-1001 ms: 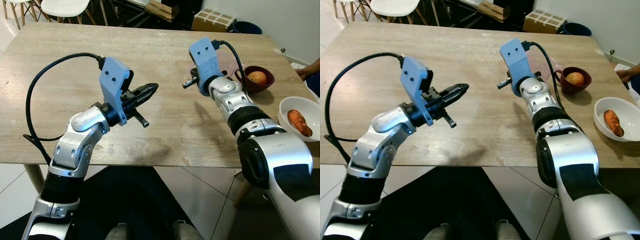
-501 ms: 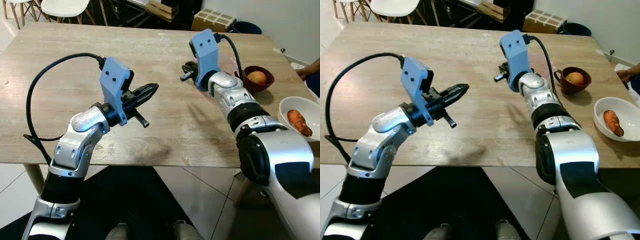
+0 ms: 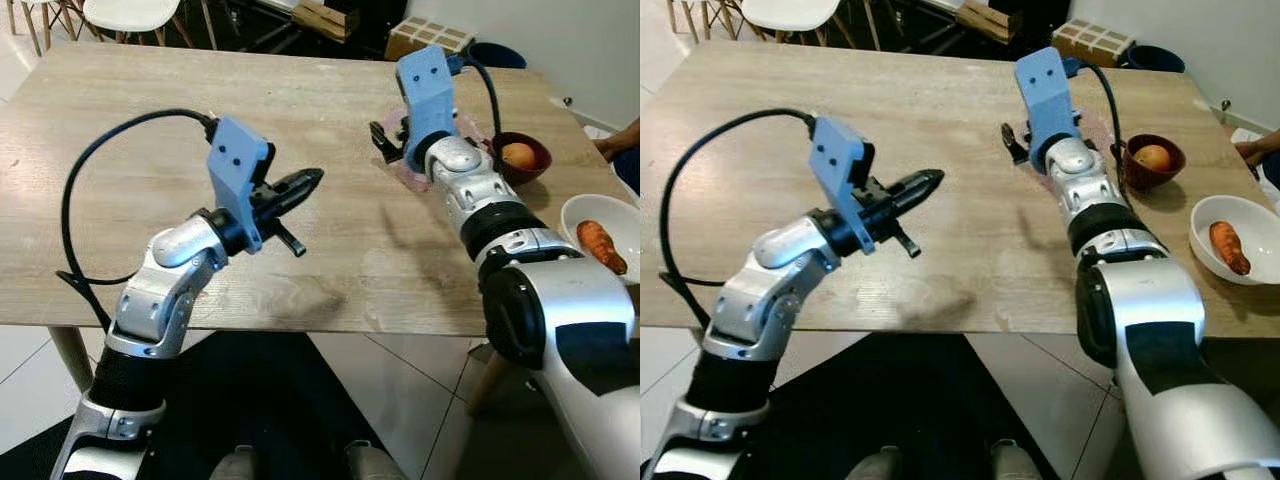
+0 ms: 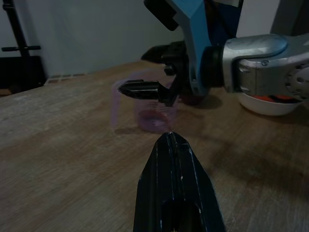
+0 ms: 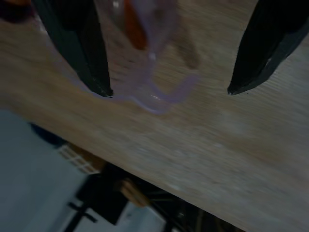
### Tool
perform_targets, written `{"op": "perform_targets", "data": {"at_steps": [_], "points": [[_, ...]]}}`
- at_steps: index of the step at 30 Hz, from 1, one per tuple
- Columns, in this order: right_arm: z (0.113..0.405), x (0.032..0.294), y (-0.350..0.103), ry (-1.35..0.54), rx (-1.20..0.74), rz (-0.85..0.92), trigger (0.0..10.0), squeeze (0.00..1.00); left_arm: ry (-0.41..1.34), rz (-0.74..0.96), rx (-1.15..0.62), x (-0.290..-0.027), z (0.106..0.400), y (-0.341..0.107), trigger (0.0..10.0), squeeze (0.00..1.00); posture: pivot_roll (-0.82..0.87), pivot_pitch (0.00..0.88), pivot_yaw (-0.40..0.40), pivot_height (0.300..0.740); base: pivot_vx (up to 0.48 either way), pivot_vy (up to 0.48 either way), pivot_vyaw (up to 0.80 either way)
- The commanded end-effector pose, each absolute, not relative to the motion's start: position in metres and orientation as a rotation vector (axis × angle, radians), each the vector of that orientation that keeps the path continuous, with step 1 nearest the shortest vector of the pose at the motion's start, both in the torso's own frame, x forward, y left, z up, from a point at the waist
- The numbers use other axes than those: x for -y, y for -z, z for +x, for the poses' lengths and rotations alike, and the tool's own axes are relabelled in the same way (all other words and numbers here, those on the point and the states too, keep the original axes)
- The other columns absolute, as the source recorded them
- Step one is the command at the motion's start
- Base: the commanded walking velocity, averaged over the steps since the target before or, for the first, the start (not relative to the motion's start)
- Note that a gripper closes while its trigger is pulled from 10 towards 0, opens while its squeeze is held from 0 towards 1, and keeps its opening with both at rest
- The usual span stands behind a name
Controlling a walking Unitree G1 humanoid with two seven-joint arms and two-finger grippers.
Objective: Restocking fridge
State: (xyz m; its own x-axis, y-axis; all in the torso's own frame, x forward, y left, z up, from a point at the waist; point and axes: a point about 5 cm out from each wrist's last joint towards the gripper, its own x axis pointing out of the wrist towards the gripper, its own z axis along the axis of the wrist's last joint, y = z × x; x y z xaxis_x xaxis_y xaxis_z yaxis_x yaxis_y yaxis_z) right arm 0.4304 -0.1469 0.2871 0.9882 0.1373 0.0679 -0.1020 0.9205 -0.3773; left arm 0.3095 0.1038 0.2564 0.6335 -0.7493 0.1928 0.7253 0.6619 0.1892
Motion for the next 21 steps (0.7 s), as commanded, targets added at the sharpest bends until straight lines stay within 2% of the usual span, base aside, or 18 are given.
{"op": "perform_targets", "data": {"at_steps": [1,10,21], "points": [[0.43,0.154,-0.274,-0.098,0.046,-0.402,10.0,0.0,0.861,0.093,0.263,-0.1,0.305,-0.254,10.0,0.0,0.1,0.231,-0.069,0.707,0.0,0.0,0.0],[0.429,0.161,-0.26,-0.064,-0.017,-0.415,10.0,0.0,0.864,0.099,0.262,-0.099,0.305,-0.256,10.0,0.0,0.12,0.239,-0.076,0.707,0.0,0.0,0.0],[0.43,0.162,-0.266,-0.043,-0.008,-0.393,10.0,0.0,0.856,0.086,0.27,-0.102,0.299,-0.261,10.0,0.0,0.16,0.297,-0.091,0.707,0.0,0.0,0.0]]}}
